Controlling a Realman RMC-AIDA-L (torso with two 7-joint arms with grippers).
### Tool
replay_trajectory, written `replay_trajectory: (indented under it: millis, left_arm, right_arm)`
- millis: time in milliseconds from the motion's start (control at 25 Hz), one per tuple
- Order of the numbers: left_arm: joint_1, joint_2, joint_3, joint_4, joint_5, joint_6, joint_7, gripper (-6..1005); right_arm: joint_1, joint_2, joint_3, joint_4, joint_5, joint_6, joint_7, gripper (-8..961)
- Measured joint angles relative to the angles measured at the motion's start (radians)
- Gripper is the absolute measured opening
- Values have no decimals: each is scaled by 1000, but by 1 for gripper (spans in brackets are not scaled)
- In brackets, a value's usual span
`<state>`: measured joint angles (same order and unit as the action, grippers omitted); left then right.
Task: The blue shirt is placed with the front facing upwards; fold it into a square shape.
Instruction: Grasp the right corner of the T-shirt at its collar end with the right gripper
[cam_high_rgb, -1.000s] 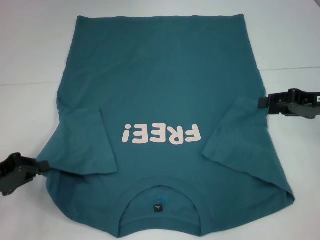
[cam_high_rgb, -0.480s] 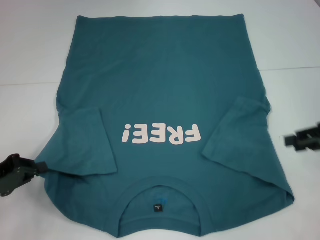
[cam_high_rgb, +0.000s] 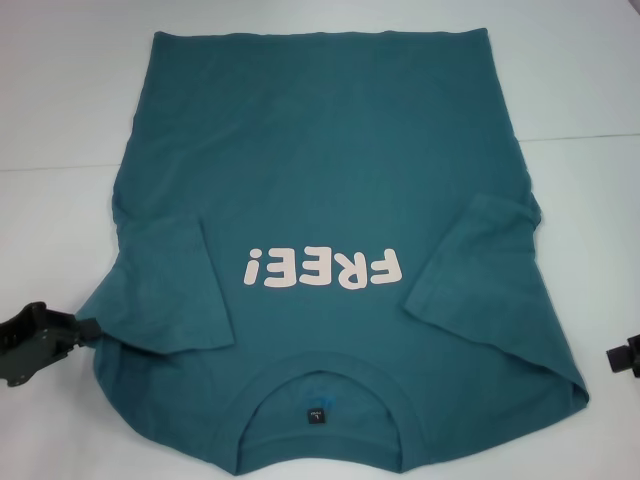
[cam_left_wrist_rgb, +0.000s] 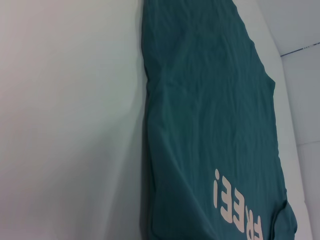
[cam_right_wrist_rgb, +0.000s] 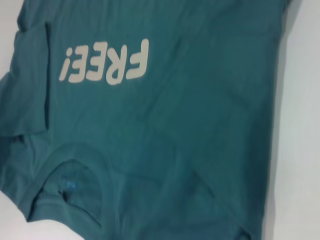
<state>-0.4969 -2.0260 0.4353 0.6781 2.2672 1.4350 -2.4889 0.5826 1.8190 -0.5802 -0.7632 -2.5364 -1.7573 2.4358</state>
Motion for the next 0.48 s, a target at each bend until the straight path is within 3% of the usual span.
replay_trajectory:
  millis: [480]
  left_arm:
    - [2, 1, -2, -8, 0, -14, 3, 0]
  right_arm:
    - [2, 38, -2, 5, -36, 53, -19, 559]
